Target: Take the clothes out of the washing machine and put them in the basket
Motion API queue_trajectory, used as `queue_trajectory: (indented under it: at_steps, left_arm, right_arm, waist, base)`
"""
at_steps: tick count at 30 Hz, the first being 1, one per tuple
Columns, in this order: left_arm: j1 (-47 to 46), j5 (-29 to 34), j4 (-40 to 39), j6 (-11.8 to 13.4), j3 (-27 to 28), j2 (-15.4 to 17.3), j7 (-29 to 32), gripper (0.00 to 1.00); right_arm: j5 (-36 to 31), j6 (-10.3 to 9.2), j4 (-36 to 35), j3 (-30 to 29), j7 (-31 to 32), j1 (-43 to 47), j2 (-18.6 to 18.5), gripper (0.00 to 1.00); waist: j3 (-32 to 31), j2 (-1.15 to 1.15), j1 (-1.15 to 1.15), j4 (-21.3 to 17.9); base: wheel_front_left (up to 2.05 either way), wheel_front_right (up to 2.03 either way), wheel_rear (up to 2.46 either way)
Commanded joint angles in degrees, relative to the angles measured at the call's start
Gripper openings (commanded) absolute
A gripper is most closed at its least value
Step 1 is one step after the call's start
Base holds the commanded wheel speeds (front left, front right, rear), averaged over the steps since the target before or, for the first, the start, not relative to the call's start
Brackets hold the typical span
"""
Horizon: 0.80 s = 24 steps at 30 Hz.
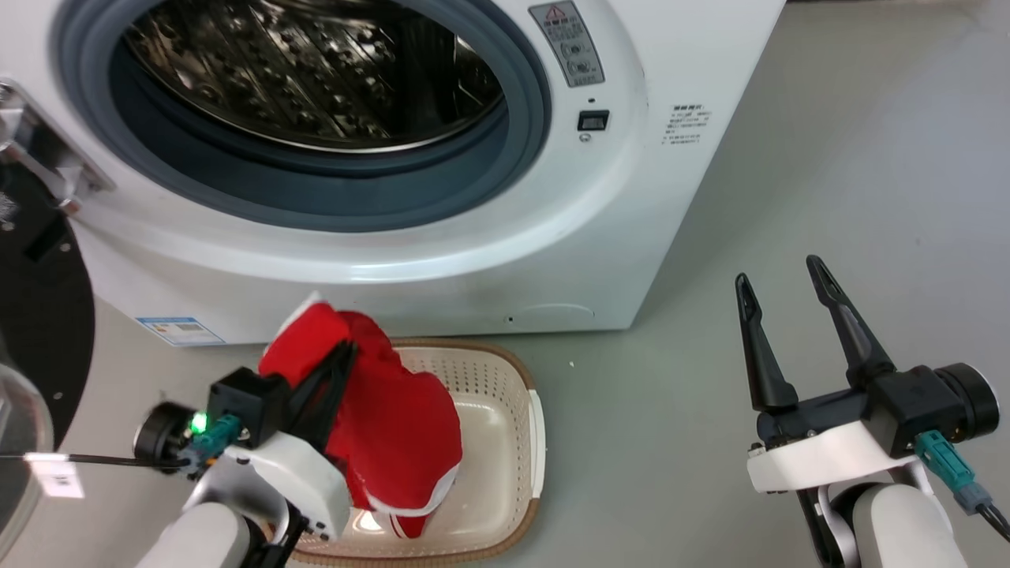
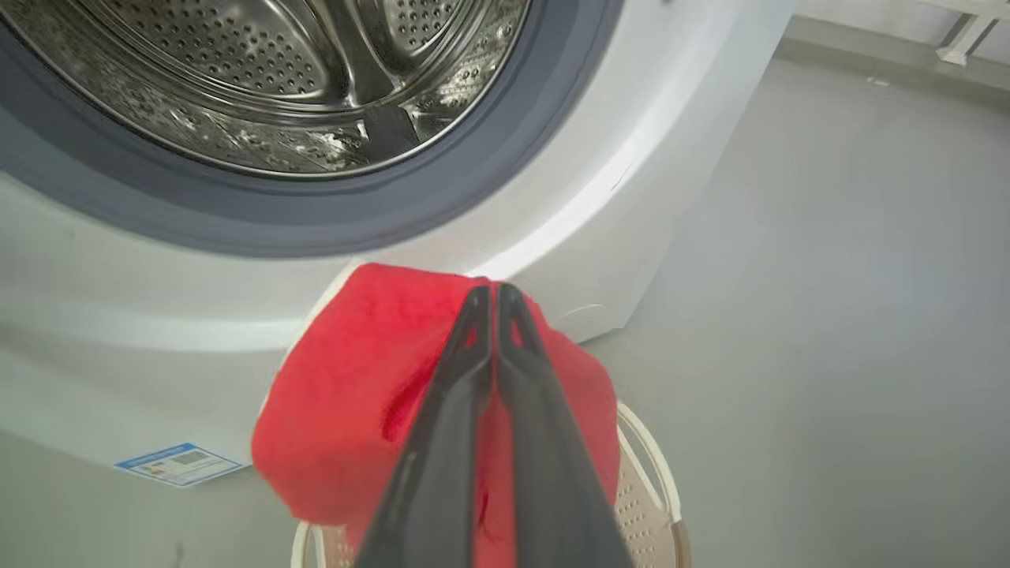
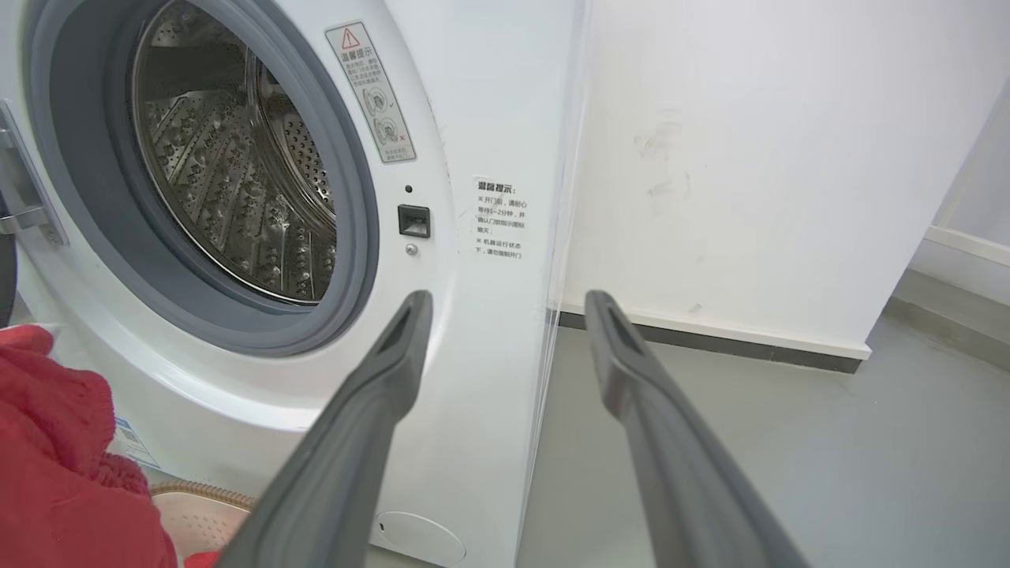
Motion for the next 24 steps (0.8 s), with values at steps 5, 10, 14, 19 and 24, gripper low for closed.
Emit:
queue_trajectory:
  at_steps: [5, 10, 14, 19, 24]
  left_arm:
    - [-4.0, -0.2, 13.0, -3.0, -1.6, -2.3, -1.8, 0.0]
    - [-8.1, 0.0, 23.2, -4.7, -2.1, -4.2, -3.0, 0.0]
    - [-12.3, 0.0, 32.8, -6.2, -2.6, -5.7, -4.0, 0.0]
    - [-17.5, -0.4, 44.0, -7.5, -2.8, -7.2, -5.2, 0.0]
    - [-22.0, -0.7, 53.3, -8.3, -3.0, -8.5, -6.3, 0.0]
  right_arm:
    - [-0.3, -0.06, -0.9, 0.5, -0.1, -2.5, 0.1, 1.0]
    - [-0.3, -0.06, -1.7, 0.9, -0.1, -3.9, 0.1, 1.0]
    - [0.3, -0.06, -2.5, 0.8, -0.1, -5.2, 0.1, 1.0]
    - [0.9, -0.06, -3.5, 0.9, -0.1, -6.3, 0.1, 1.0]
    - [1.4, -0.06, -4.5, 0.8, -0.1, -7.0, 0.1, 1.0]
  waist:
    - [5.2, 0.0, 0.01, -2.5]
    - [8.9, 0.0, 0.01, -4.5]
    - [12.7, 0.0, 0.01, -6.5]
    - [17.1, 0.0, 0.01, -8.7]
    - [20.6, 0.0, 0.01, -10.1]
  base:
    - [0.0, 0.0, 0.0]
    - [0.0, 0.0, 0.0]
    - [0.0, 0.0, 0.0]
    - [0.0, 0.0, 0.0]
    - [0.0, 0.0, 0.0]
